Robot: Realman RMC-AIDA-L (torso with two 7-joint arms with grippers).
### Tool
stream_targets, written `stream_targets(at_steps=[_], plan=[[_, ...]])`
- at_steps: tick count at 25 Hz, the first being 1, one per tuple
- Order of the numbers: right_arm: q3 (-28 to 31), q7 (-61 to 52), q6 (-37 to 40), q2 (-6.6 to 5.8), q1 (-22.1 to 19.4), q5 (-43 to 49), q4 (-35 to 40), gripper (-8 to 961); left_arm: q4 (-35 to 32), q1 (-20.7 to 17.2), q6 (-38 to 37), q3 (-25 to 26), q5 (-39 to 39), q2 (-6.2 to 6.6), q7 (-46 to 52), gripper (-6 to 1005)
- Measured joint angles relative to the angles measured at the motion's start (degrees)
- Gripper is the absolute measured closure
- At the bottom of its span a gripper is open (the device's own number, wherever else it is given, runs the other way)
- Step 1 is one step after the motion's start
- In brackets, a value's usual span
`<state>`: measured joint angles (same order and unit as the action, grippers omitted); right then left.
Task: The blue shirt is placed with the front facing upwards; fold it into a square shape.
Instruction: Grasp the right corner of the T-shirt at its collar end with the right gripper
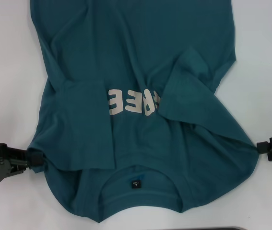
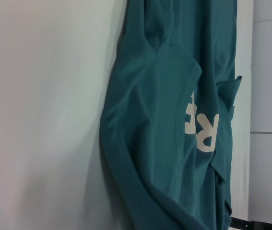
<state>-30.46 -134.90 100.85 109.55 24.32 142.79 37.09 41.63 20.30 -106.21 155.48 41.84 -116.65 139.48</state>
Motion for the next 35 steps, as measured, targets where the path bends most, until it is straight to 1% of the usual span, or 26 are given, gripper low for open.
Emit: stream_targets(at_steps=[4, 10, 25, 30, 35], plan=[[-0.03, -0.13, -1.12, 0.62, 0.52, 1.54, 0.00, 323, 0.08, 0.00, 0.00, -0.01, 0.00, -0.08, 0.00, 949], [-0.01, 0.13, -1.60, 1.53, 1.12, 1.52, -0.01, 333, 0.09, 0.00, 0.01, -0.01, 0.00, -0.08, 0.00, 949], [-0.19, 0.12, -1.89, 2.85, 3.18, 1.73, 0.00, 359, 0.10, 0.08, 0.01, -0.01, 0.09, -0.19, 0.00, 949], [-1.95, 0.21, -1.89, 3.69, 3.79, 1.72, 0.00, 368, 0.12, 0.19, -0.03, 0.00, 0.15, -0.24, 0.00, 949], [-2.64, 0.10, -2.05, 4.05, 4.27, 1.63, -0.07, 376, 0.12, 0.18, -0.05, -0.01, 0.18, -0.25, 0.00, 949]])
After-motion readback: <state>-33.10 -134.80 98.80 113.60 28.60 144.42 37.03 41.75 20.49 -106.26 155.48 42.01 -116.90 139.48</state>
